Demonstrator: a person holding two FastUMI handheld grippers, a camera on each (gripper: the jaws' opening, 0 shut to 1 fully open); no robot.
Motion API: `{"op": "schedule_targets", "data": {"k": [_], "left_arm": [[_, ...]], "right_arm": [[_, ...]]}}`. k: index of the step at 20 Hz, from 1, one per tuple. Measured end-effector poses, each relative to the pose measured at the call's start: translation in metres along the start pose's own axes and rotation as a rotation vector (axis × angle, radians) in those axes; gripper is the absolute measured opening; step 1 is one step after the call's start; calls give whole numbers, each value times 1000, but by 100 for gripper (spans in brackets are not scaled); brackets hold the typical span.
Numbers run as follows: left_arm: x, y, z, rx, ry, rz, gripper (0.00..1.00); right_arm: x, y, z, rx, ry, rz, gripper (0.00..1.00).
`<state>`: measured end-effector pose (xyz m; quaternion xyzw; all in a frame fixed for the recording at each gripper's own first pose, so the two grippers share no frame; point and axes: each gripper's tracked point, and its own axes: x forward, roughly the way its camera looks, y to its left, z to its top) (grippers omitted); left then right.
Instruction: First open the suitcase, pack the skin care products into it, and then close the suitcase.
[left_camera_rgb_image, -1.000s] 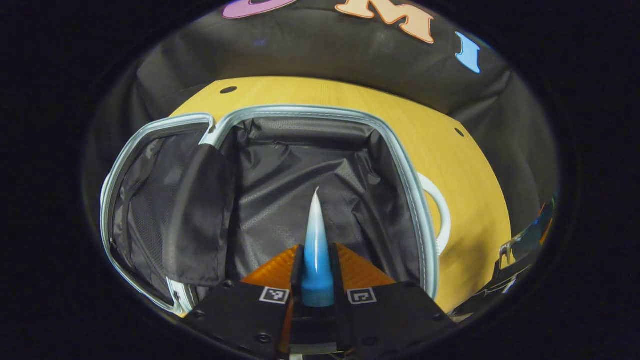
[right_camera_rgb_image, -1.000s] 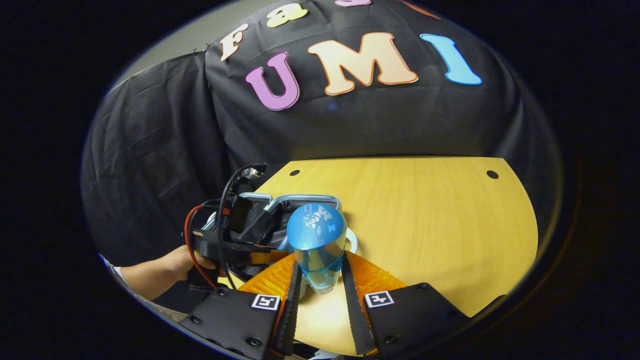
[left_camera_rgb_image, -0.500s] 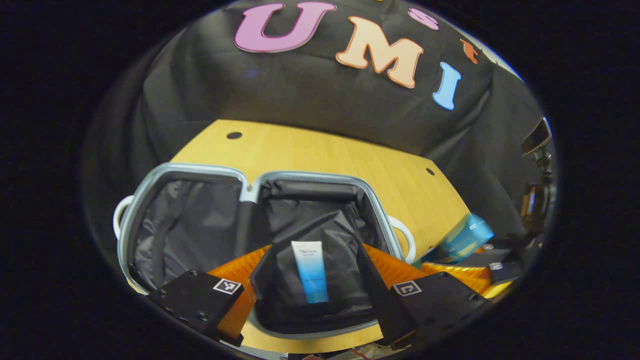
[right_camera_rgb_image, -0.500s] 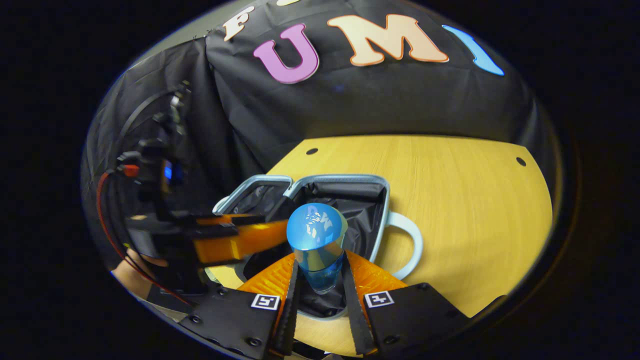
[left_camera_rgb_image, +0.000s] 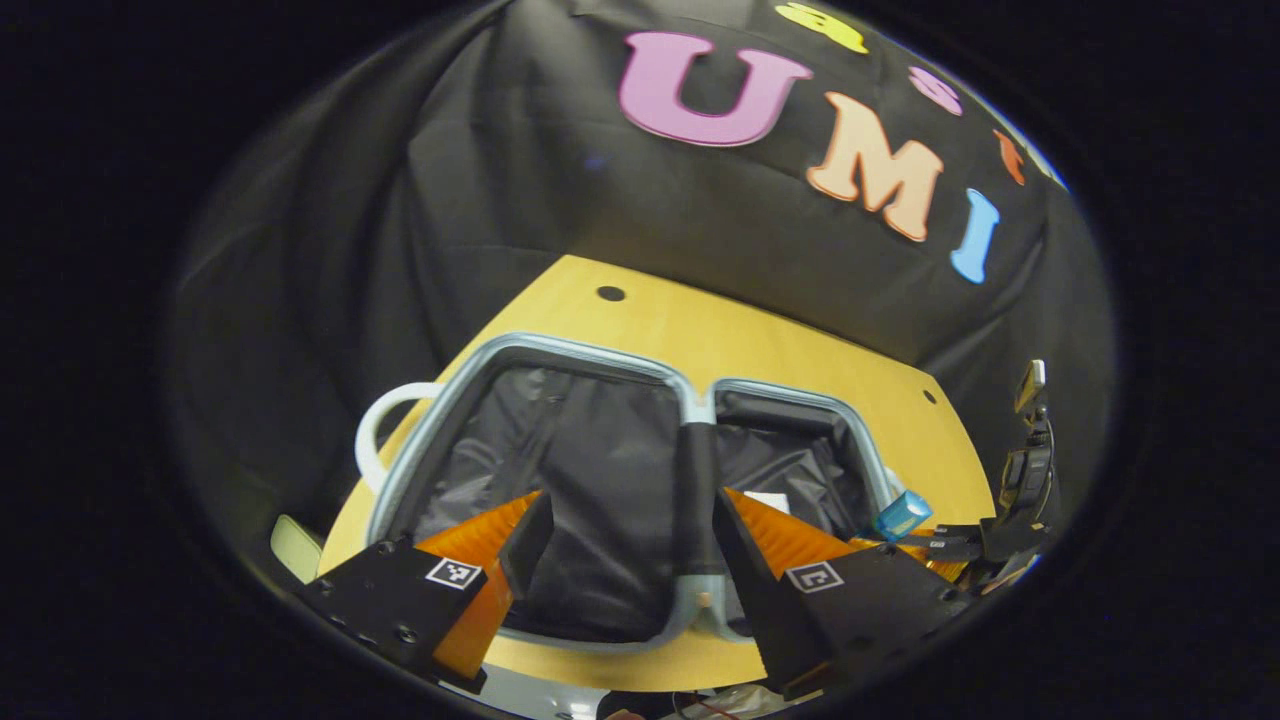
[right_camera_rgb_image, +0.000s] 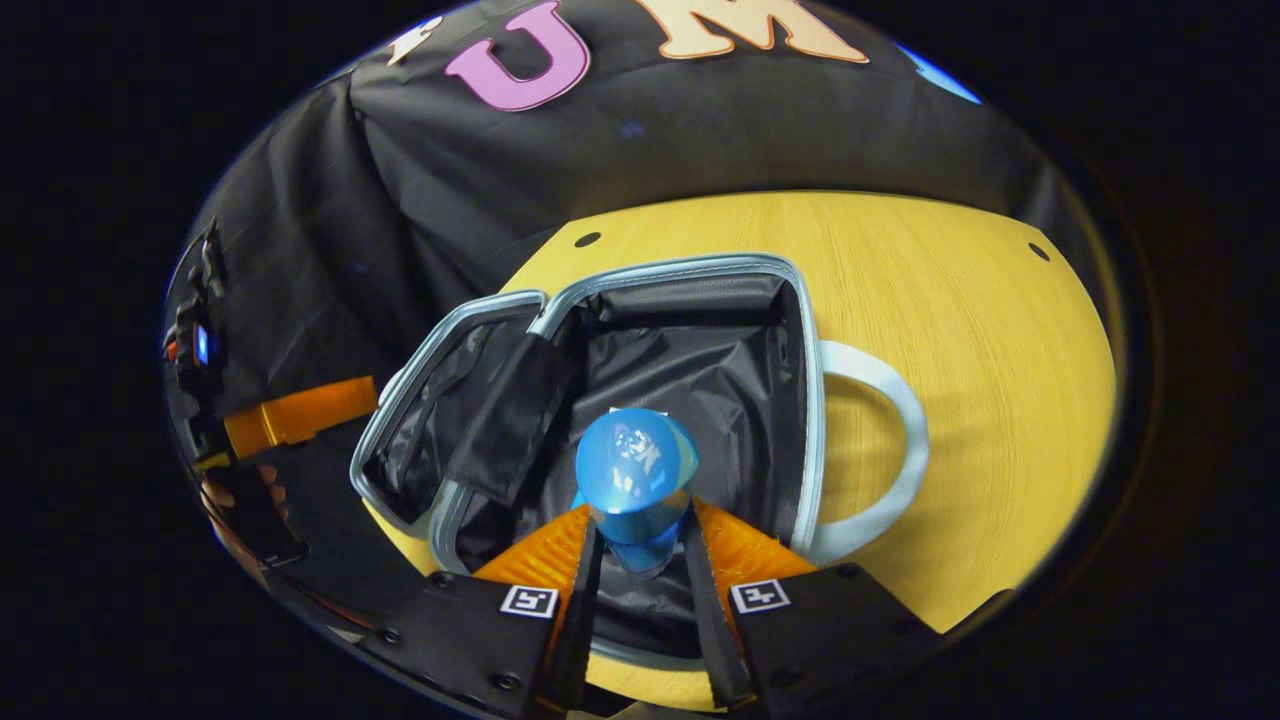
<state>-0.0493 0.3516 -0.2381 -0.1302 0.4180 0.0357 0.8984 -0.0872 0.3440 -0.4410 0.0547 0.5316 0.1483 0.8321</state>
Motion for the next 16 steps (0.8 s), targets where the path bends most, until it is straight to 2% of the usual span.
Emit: {"op": "schedule_targets", "data": {"k": [3,5,7,9,10,11,12,14,16], "left_arm": [[-5,46,10,-28,-29,76,94],[-6,75,19,-36,-42,121,94],[0,103,32,-46,-61,160,94],[6,128,42,-61,-70,191,98],[9,139,45,-68,-65,207,94],[13,152,47,-72,-62,220,94],[17,163,48,-76,-54,236,94],[30,183,46,-91,-37,260,98],[42,203,41,-113,-9,295,94]], "right_arm": [[1,10,23,-6,-67,10,44],[-8,14,43,-51,-143,11,74],[-23,19,62,-102,-226,2,82],[-37,20,75,-144,-292,-15,98],[-43,21,80,-162,-316,-27,98],[-50,20,85,-179,-335,-40,93],[-55,18,89,-193,-355,-57,98],[-68,15,98,-211,-396,-88,98],[-79,13,107,-219,-431,-110,98]]}}
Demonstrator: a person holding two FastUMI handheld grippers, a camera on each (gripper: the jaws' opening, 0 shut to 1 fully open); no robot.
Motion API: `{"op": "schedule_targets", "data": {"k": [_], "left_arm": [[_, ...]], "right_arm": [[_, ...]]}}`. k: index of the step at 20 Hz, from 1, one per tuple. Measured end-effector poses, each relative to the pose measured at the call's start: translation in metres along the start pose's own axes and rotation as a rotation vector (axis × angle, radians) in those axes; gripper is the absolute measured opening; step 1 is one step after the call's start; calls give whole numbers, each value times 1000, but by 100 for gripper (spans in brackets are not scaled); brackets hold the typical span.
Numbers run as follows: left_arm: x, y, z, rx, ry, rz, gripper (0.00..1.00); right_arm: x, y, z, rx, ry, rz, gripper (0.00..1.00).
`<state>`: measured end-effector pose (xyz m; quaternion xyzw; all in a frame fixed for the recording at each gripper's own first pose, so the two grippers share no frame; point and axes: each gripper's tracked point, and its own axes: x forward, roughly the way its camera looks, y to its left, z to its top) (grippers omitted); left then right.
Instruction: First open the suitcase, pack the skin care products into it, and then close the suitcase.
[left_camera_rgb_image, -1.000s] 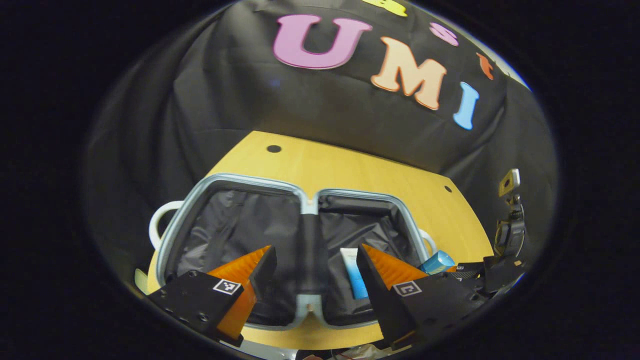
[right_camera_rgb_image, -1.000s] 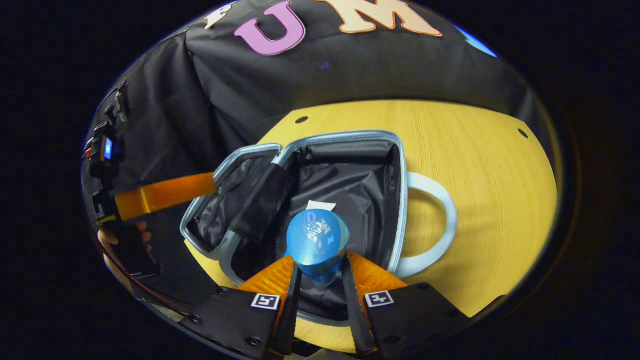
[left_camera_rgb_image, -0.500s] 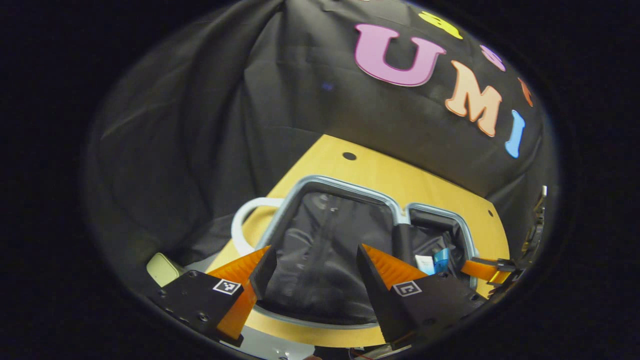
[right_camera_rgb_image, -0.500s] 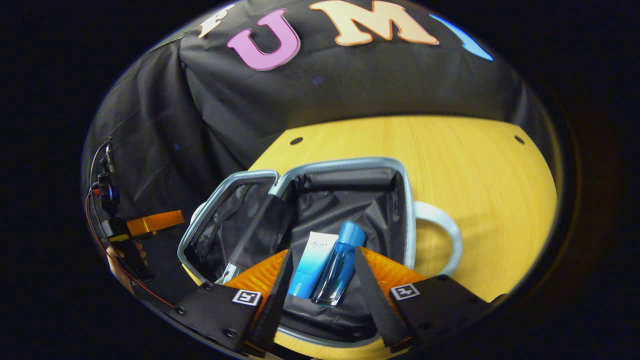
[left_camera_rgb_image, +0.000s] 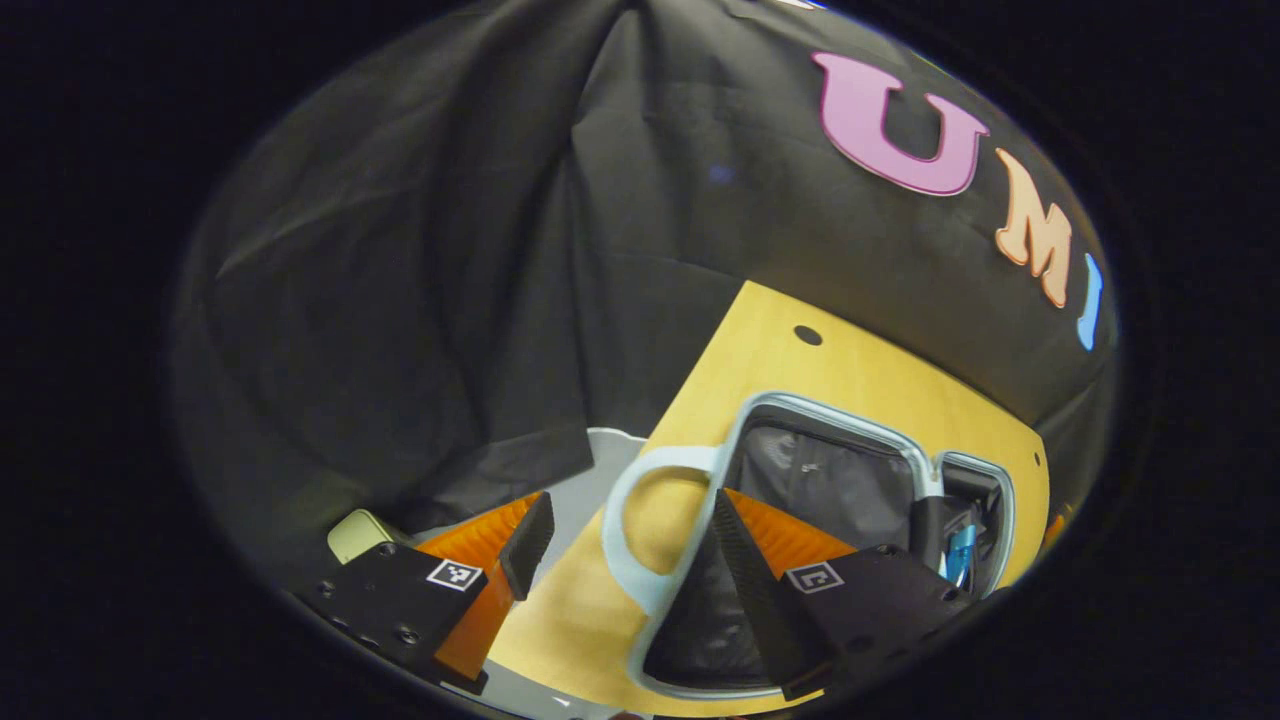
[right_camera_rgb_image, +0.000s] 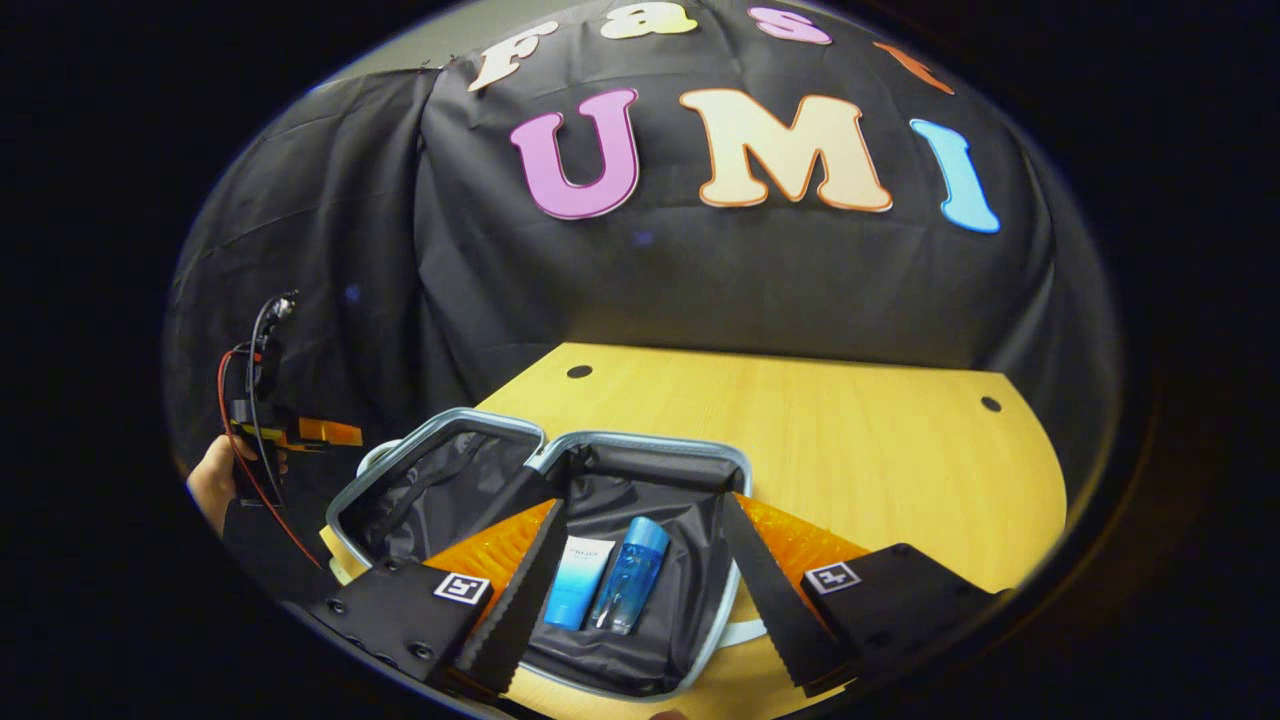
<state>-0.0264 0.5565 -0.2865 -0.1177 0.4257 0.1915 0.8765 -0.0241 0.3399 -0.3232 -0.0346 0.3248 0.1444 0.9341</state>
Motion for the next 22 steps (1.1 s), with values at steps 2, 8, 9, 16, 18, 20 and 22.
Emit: {"op": "schedule_targets", "data": {"k": [2,8,9,16,18,20,22], "left_arm": [[19,10,-5,-29,32,14,94],[47,23,-28,-8,147,-26,84],[51,24,-33,-5,170,-25,81],[62,8,-46,-21,241,-75,12],[53,0,-35,-1,206,-89,3],[37,-8,-26,34,188,-84,1],[18,-14,-6,87,113,-70,0]], "right_arm": [[-6,-5,9,-3,-23,-22,98],[-17,-21,11,-8,-30,-79,98],[-19,-22,11,-10,-30,-83,98],[-29,-33,12,-21,-41,-99,98],[-33,-37,15,-16,-54,-103,98],[-36,-38,18,-6,-68,-93,98],[-39,-41,24,-15,-99,-86,98]]}}
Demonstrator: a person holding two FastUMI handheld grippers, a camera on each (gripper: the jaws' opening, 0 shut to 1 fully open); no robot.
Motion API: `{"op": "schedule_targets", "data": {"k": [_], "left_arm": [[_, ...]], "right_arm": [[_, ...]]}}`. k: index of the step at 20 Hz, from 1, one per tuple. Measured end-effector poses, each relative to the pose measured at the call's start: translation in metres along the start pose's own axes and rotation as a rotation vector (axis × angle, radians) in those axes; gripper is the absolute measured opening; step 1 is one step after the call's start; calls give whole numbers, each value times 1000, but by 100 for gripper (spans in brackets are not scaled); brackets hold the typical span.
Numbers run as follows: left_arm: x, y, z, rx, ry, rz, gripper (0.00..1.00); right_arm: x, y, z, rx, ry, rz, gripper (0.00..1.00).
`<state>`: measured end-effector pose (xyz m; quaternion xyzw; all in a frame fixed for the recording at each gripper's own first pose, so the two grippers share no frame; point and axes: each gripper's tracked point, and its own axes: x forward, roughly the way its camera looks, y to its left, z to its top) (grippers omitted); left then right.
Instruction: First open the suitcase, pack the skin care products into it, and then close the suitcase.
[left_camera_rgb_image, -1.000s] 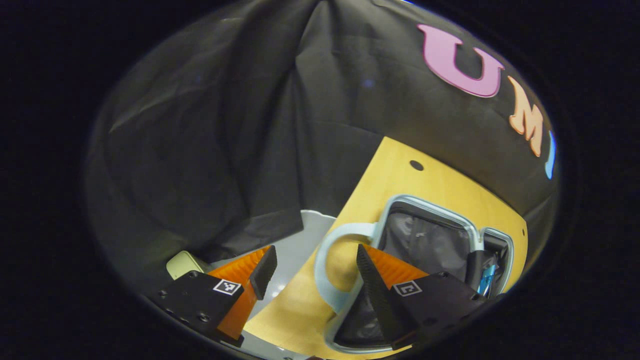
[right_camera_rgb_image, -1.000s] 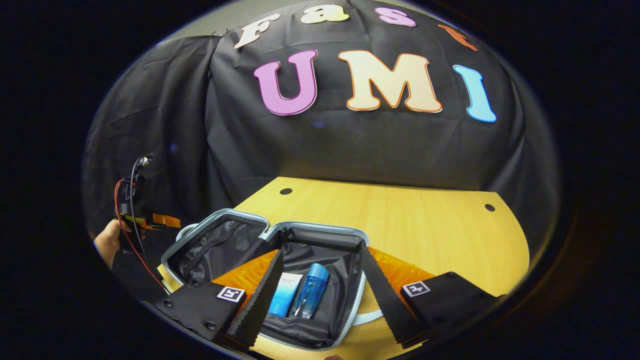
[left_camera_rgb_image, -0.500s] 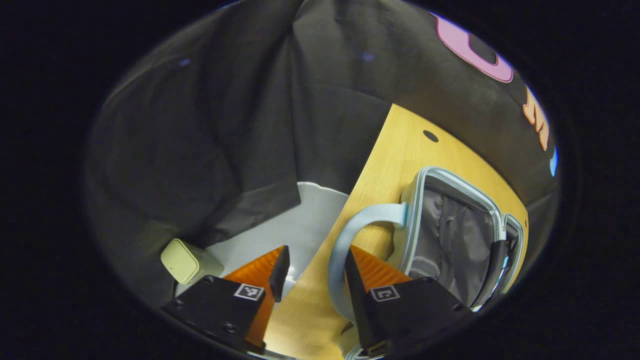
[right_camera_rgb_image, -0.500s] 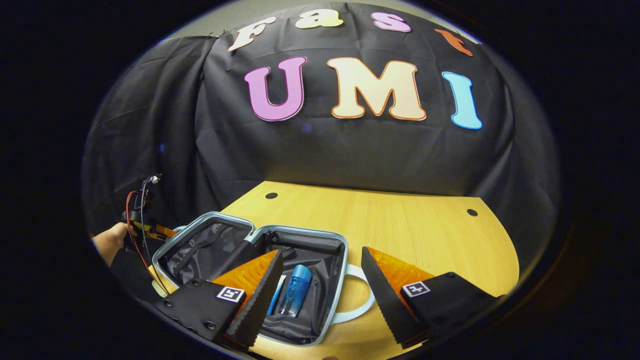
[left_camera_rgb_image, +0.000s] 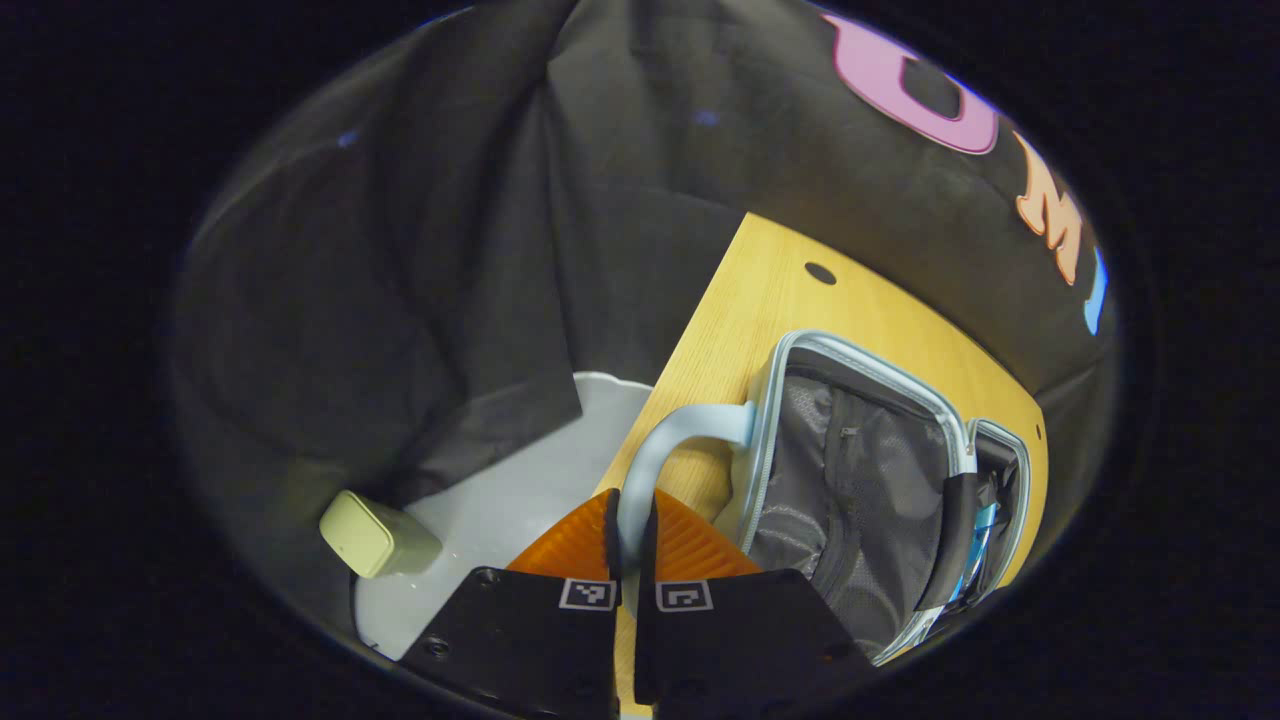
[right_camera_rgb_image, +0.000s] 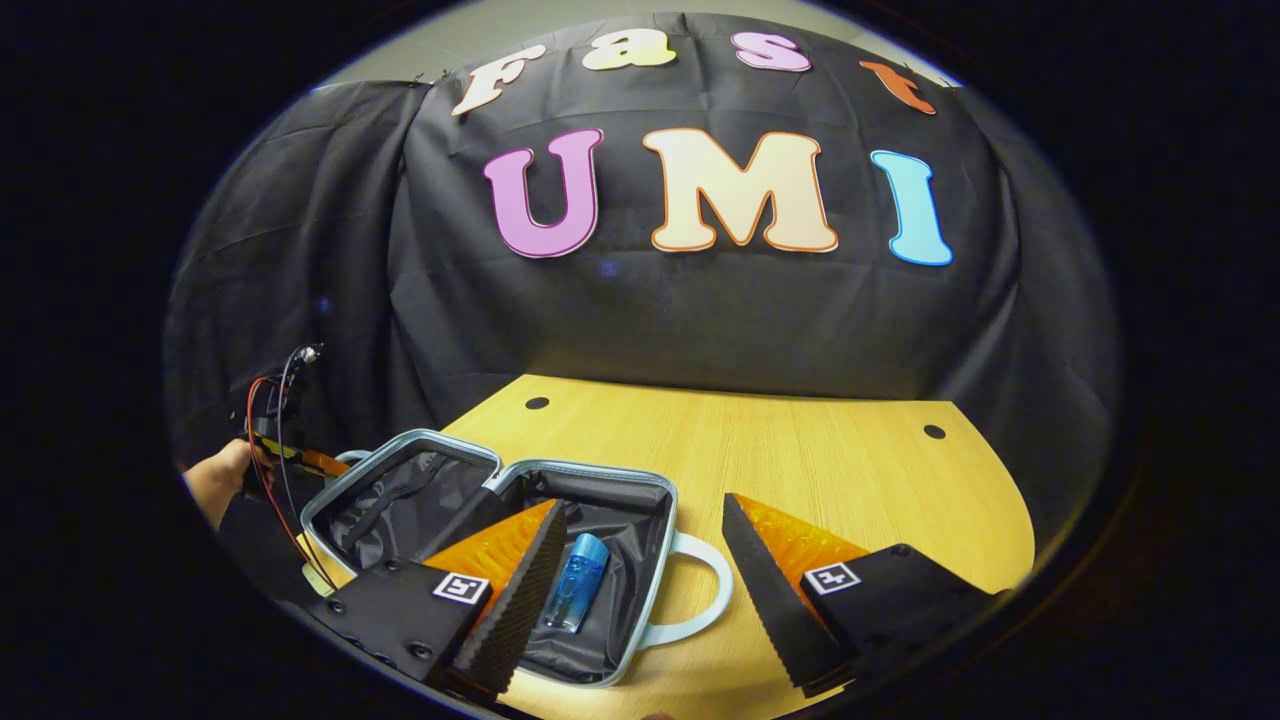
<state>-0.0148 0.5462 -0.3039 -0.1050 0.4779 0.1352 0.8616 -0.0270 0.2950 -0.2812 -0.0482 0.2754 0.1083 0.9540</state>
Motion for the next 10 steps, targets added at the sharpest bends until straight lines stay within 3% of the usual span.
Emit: {"op": "schedule_targets", "data": {"k": [4,10], "left_arm": [[-66,-31,48,85,-137,-12,0],[-133,-102,80,172,-268,-8,0]], "right_arm": [[-6,0,3,-34,-15,62,98],[-17,-16,0,-29,-10,165,99]]}}
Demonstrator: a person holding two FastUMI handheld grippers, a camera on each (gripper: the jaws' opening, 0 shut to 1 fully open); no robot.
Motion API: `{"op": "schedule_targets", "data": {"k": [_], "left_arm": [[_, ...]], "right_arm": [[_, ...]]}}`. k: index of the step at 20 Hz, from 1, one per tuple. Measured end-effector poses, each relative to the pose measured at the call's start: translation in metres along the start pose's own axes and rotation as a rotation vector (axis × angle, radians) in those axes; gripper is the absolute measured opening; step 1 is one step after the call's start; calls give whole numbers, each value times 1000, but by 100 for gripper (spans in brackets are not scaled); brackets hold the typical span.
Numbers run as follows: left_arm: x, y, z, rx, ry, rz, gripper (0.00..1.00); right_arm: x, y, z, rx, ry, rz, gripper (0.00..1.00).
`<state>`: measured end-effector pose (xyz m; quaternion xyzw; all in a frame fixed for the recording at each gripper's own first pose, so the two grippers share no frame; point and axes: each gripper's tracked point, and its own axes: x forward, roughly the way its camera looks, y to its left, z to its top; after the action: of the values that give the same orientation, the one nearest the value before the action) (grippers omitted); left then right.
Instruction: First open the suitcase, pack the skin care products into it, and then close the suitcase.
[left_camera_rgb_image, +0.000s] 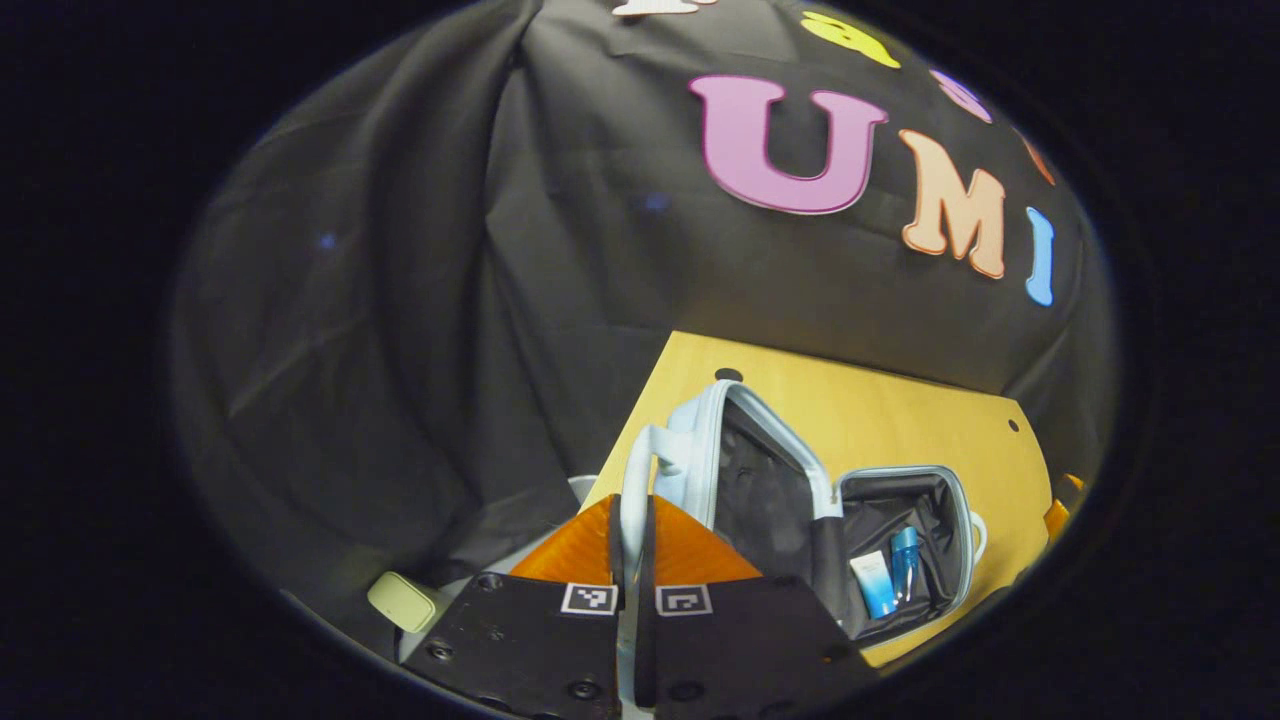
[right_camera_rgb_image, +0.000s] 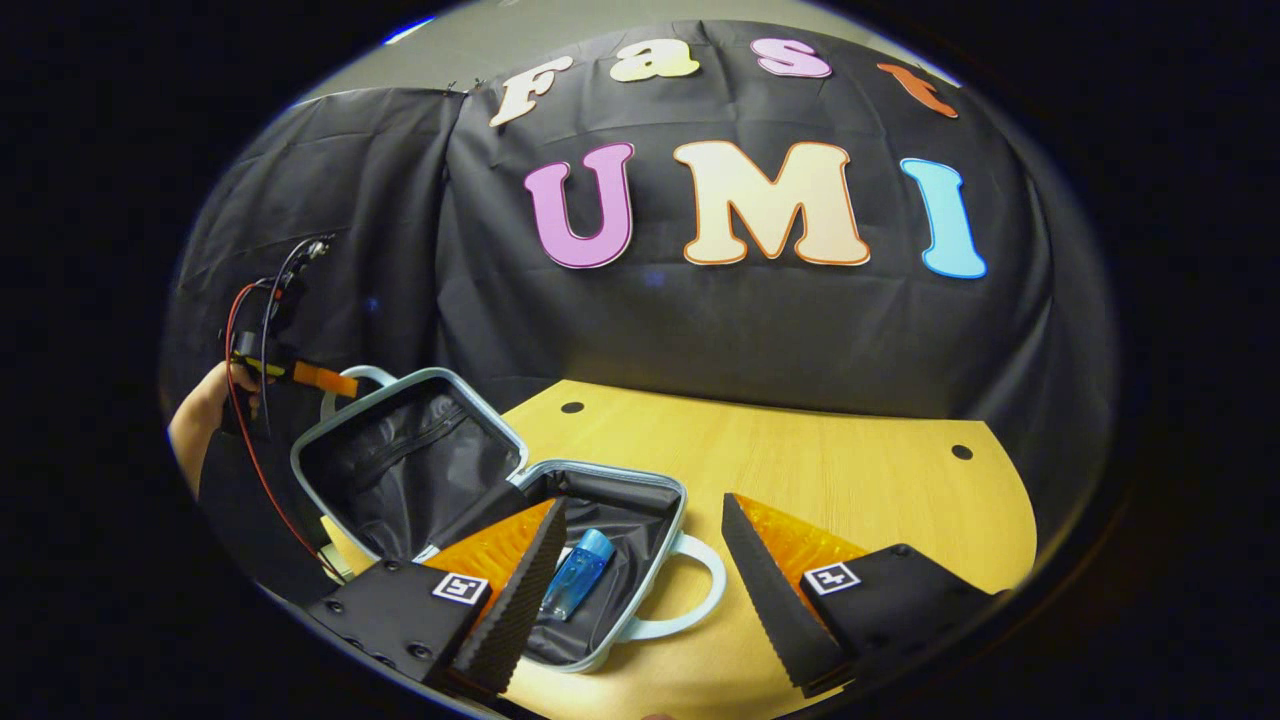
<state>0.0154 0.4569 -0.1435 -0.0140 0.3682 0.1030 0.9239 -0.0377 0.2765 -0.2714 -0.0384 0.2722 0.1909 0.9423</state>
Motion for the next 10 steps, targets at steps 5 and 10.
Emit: {"op": "schedule_targets", "data": {"k": [5,10], "left_arm": [[-33,-59,21,67,-29,2,0],[-53,-142,42,80,-70,-96,0]], "right_arm": [[-9,-31,5,24,-9,35,98],[-19,-65,17,45,-41,42,98]]}}
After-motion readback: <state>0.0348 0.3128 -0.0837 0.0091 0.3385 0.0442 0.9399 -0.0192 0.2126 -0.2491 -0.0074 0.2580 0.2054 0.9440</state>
